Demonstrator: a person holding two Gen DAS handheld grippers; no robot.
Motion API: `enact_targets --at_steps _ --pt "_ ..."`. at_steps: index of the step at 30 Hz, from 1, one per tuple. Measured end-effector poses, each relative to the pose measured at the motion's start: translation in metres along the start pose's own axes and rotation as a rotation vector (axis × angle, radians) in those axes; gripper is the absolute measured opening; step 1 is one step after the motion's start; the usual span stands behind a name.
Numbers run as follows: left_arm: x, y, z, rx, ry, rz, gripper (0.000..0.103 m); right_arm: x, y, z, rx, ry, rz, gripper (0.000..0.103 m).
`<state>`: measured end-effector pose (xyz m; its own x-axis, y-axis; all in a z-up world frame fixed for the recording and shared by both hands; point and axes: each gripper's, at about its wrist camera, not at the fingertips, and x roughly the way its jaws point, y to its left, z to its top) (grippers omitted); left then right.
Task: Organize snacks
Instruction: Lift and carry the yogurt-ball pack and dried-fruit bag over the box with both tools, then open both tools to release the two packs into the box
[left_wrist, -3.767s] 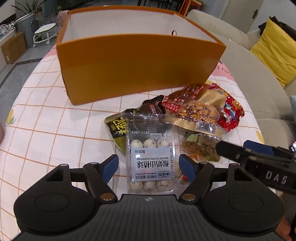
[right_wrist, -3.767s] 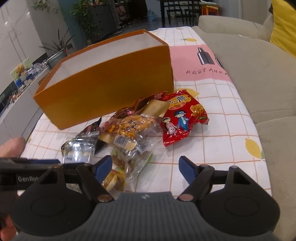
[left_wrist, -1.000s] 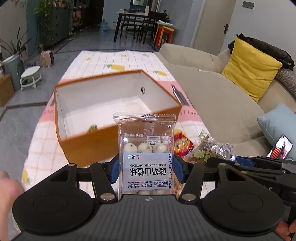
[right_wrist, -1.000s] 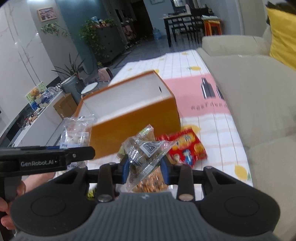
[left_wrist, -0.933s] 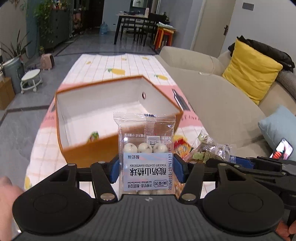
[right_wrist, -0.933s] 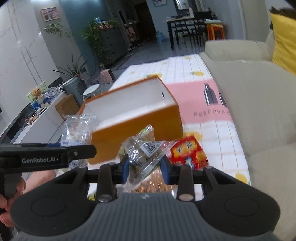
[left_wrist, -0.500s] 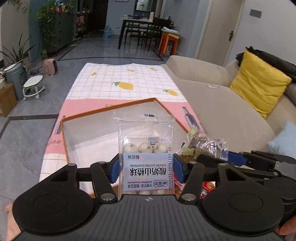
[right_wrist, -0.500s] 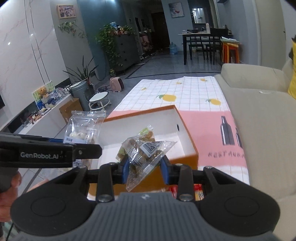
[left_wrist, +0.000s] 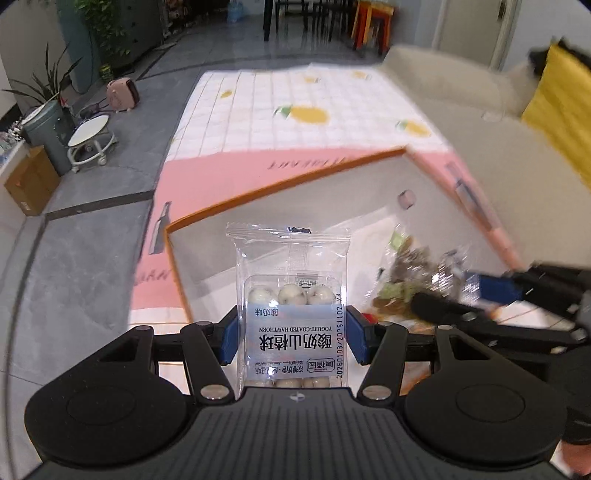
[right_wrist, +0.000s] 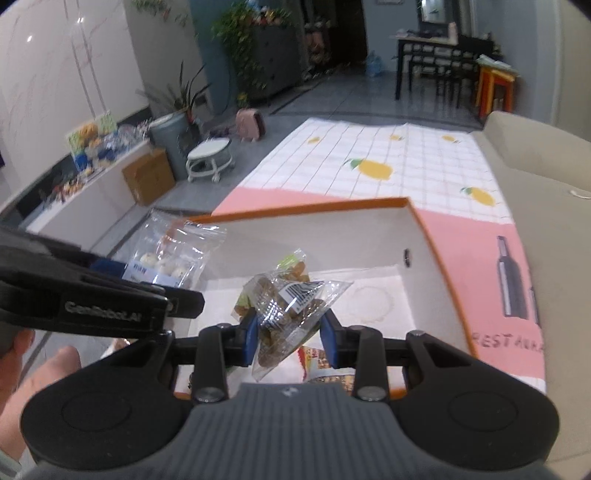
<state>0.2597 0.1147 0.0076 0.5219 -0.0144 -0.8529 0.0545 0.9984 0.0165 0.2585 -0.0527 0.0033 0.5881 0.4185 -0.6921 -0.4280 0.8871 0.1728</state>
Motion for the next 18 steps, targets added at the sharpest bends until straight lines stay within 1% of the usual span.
enact_targets --at_steps 2,5,7,12,14,18 --pt "0.014 0.003 0.0 0.026 0.033 0.022 0.064 0.012 0.001 0.003 -0.014 0.024 0.011 0.032" --pt "0.027 0.006 -0.001 0.061 0.062 0.044 0.065 0.027 0.001 0.006 -0.023 0.059 0.025 0.032" --pt "0.032 0.005 0.0 0.086 0.072 0.05 0.065 0.035 0.003 0.007 -0.029 0.078 0.022 0.032" --pt "0.042 -0.006 0.0 0.188 0.085 0.101 0.065 0.055 0.006 0.008 -0.059 0.116 0.015 0.032" --pt "0.047 -0.008 0.0 0.205 0.095 0.102 0.065 0.061 0.004 0.007 -0.045 0.131 0.016 0.032" --pt "0.059 -0.008 0.0 0.21 0.121 0.116 0.065 0.067 -0.001 0.004 -0.01 0.156 0.025 0.033"
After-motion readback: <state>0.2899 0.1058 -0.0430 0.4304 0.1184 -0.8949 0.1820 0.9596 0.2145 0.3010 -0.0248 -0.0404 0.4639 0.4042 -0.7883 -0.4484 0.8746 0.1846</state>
